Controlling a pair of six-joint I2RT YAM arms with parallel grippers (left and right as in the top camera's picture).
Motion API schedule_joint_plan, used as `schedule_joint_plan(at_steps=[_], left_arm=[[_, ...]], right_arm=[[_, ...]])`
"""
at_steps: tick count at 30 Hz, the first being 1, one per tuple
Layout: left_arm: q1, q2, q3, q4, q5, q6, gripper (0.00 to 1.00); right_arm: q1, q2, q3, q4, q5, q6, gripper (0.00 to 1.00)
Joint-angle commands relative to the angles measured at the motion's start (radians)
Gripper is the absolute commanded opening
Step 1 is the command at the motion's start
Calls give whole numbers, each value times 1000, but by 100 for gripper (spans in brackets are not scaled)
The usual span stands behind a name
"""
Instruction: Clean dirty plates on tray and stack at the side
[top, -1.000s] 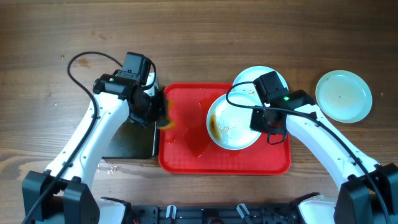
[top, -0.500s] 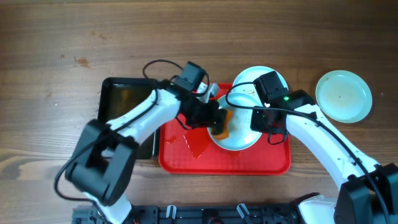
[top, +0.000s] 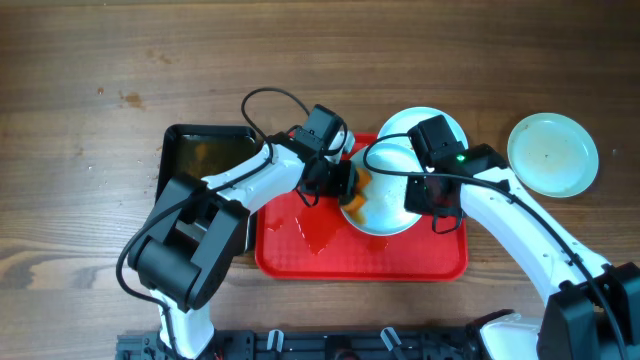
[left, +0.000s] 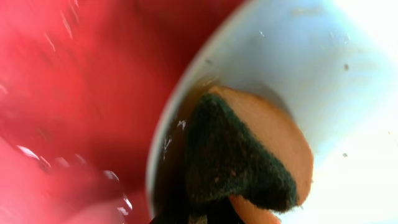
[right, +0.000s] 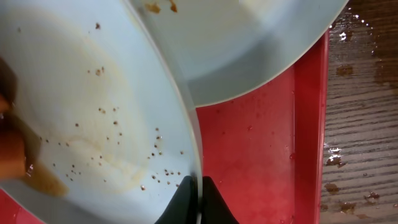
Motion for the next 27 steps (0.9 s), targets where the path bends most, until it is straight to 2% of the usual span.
schedule_joint_plan(at_steps=[1,8,10,18,24,27], left_arm=[[-1,24,7,73,-151,63,4],[-34,24,7,111,-171,66,4],[-37,23,7,159,-222,66,4],[-37,23,7,328,-242,62,4],[-37,23,7,326,-270,61,4],[-37,23,7,234,-227,31,4]], right_arm=[[-2,4,21,-15,13,-21,5],[-2,4,21,-16,14,-23,5],[-2,4,21,-20,13,-23,5],[-2,4,20,-38,14,-45,5],[-2,4,20,-38,13,-45,4],[-2,4,20,-37,13,-45,5]])
